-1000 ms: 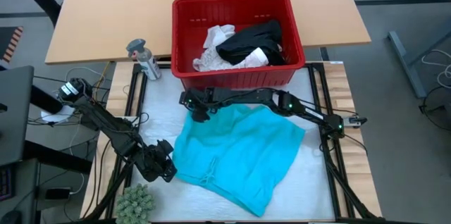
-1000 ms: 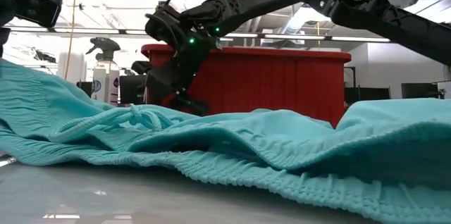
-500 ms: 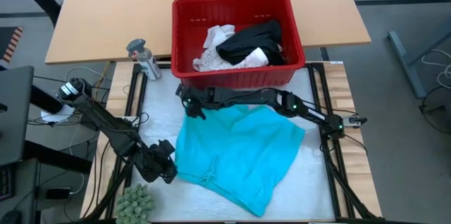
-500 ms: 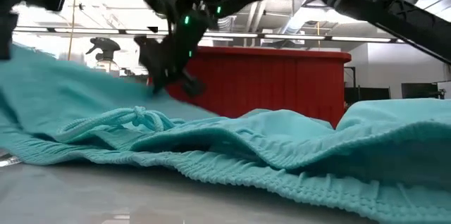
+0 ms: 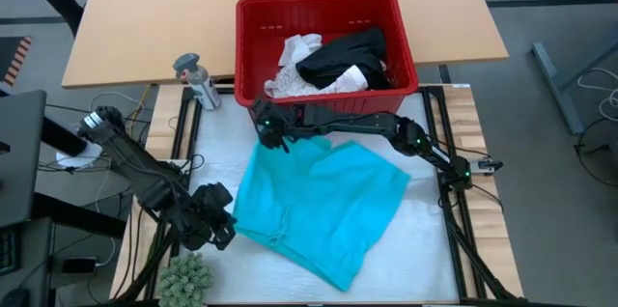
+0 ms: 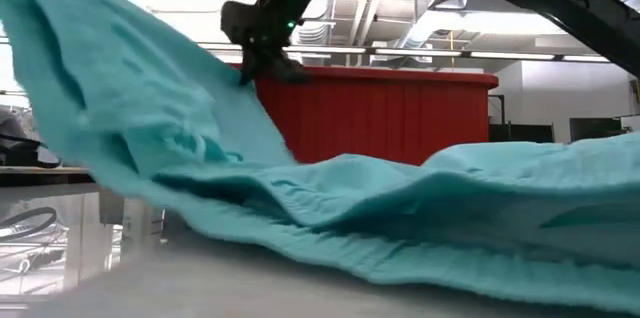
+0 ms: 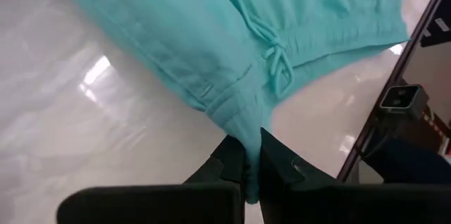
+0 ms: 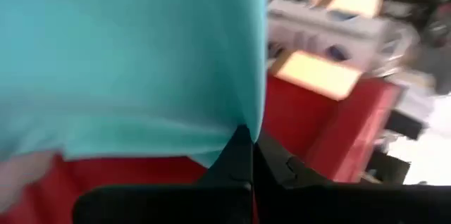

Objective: Fold laundry
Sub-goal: Fold the light blue shorts

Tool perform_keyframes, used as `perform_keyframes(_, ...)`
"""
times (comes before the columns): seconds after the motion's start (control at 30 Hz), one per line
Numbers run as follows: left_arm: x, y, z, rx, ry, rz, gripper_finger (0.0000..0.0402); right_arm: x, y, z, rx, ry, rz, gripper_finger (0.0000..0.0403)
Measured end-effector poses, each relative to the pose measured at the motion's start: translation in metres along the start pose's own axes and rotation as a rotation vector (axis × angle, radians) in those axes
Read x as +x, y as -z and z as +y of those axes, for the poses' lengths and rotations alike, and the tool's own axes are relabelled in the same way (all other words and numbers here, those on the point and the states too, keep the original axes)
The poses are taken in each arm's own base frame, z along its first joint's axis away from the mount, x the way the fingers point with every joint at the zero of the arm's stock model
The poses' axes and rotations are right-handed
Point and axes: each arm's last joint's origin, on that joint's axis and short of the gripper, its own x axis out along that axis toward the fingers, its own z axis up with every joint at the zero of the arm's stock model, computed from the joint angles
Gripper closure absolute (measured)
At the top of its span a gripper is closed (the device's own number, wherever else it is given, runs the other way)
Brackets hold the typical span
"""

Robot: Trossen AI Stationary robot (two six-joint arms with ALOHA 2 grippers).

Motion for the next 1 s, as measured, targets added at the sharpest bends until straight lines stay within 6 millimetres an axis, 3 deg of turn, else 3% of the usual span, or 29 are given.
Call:
perform_keyframes(0.17, -0.023, -0.009, -0.006, -0.002, -0.014, -0.013, 0.0401, -0.014, 0.012, 0.002, 0.052, -0.072, 0.072, 0.0386)
perform_keyframes(0.33, -0.028, -0.016, -0.012, -0.018, 0.016, -0.082, 0.0401, -0.047, 0.029, -0.003, 0.163, -0.131, 0.112, 0.0386)
perform_keyframes(0.57, -0.021, -0.029, -0.022, -0.023, 0.077, -0.139, 0.0401, -0.111, 0.054, -0.008, 0.337, -0.192, 0.154, 0.0386)
perform_keyframes(0.73, -0.012, -0.040, -0.034, -0.001, 0.153, -0.200, 0.0401, -0.140, 0.070, 0.003, 0.472, -0.311, 0.243, 0.0386)
perform_keyframes(1.0, 0.023, -0.044, -0.062, 0.064, 0.256, -0.156, 0.0401, -0.171, 0.059, 0.011, 0.548, -0.349, 0.212, 0.0386)
